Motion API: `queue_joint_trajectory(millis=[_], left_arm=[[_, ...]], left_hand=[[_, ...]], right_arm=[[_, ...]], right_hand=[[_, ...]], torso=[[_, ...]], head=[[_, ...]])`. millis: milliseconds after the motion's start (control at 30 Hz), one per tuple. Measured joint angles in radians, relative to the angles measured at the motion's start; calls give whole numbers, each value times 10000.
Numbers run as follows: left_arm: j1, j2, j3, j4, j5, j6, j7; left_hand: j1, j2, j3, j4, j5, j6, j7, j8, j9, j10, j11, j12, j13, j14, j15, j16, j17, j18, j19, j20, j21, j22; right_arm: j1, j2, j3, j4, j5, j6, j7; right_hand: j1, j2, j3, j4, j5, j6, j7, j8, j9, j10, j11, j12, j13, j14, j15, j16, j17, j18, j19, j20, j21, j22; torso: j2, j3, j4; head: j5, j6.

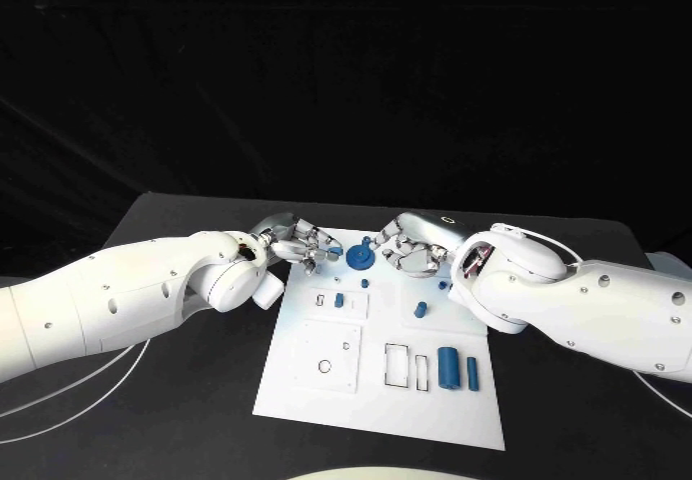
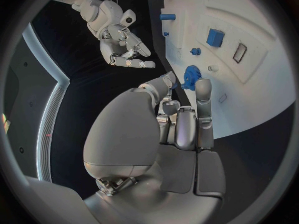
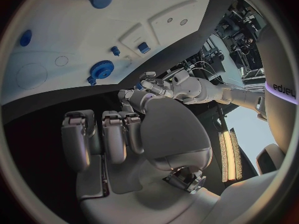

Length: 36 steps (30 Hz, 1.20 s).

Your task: Assemble the parts on the task board

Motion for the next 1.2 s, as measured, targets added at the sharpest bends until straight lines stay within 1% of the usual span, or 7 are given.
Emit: queue_joint_trajectory(millis=[133, 267, 333, 633, 700, 1100, 1200], left_arm=[[2, -1, 3, 60, 7, -5, 42], [3, 8, 6, 91, -39, -32, 99], [5, 18, 7, 101, -72, -49, 124], [13, 108, 11, 117, -335, -233, 271], [15, 124, 13, 133, -378, -281, 307], [19, 146, 16, 205, -512, -409, 409], [19, 154, 16, 208, -524, -422, 412]], left_hand=[[1, -1, 0, 0, 0, -15, -14, 0, 0, 0, 0, 50, 46, 0, 0, 0, 22, 0, 0, 0, 0, 10], [2, -1, -27, -27, 0, -15, -15, -2, 0, 35, -35, 50, 122, 34, -34, 39, 62, -1, 35, 34, 64, 59], [2, -2, -27, -28, 0, -16, -15, -4, 0, 75, -4, 112, 153, 71, 2, 39, 75, -1, 38, 31, 64, 71], [-14, 14, -27, -28, 0, -18, -16, -30, 6, 177, -35, 157, 275, 105, -32, 39, 150, -1, 129, 13, 117, 159], [-28, 28, -26, -28, 0, -18, -16, -47, 7, 177, -35, 157, 275, 105, -32, 39, 150, -1, 142, 1, 117, 161], [-38, 38, -26, -28, 0, -35, -32, -5, 9, 177, -35, 156, 305, 105, -32, 39, 174, 0, 142, 0, 156, 173], [-38, 38, -26, -29, 0, -35, -32, -5, 11, 176, -35, 156, 304, 105, -32, 39, 174, 0, 142, 1, 156, 173]], right_arm=[[-44, 173, 0, -85, 41, 18, -245], [-67, 348, 0, -127, 133, 62, -425], [-79, 407, 0, -135, 181, 84, -475], [-123, 609, -1, -190, 365, 157, -622], [-147, 648, -1, -206, 403, 168, -637], [-213, 775, -1, -255, 525, 173, -691], [-219, 795, 1, -250, 545, 149, -692]], right_hand=[[-128, -2, 177, 13, 75, 8, 69, 0, -35, 31, 31, 0, 0, 0, 1, 0, 0, 1, 0, 0, 41, -1], [-258, 127, 369, 69, 75, 8, 69, 0, -54, 5, 58, 0, 0, -38, 39, 0, -1, 0, -1, 1, 41, -1], [-341, 211, 514, 92, 75, 8, 70, 0, -60, -5, 67, 0, -1, -38, 39, 0, -1, 0, -1, 1, 41, -1], [-575, 339, 871, 156, -80, 43, 105, 0, -70, -5, 67, 0, -1, -38, 39, 0, -2, 1, -2, 1, 80, -2], [-614, 299, 879, 164, -80, 43, 105, 0, -70, -5, 67, 0, -1, -38, 39, 0, -2, 1, -2, 1, 80, -2], [-614, 300, 880, 163, -80, 43, 105, 1, -79, -5, 66, 0, -1, -37, 40, 0, -3, 1, -2, 2, 117, -3], [-654, 340, 947, 178, -120, 43, 105, 1, -79, 29, 100, -1, -1, -16, 60, 0, -3, 1, -2, 1, 117, 6]], torso=[[-1, 0, 0], [-1, 0, -5], [-1, 0, -6], [-3, 0, -7], [-4, 0, -7], [-3, 7, -9], [-3, 7, -9]], head=[[-5, 9], [-7, 18], [-12, 26], [-10, 28], [-9, 36], [1, 36], [1, 35]])
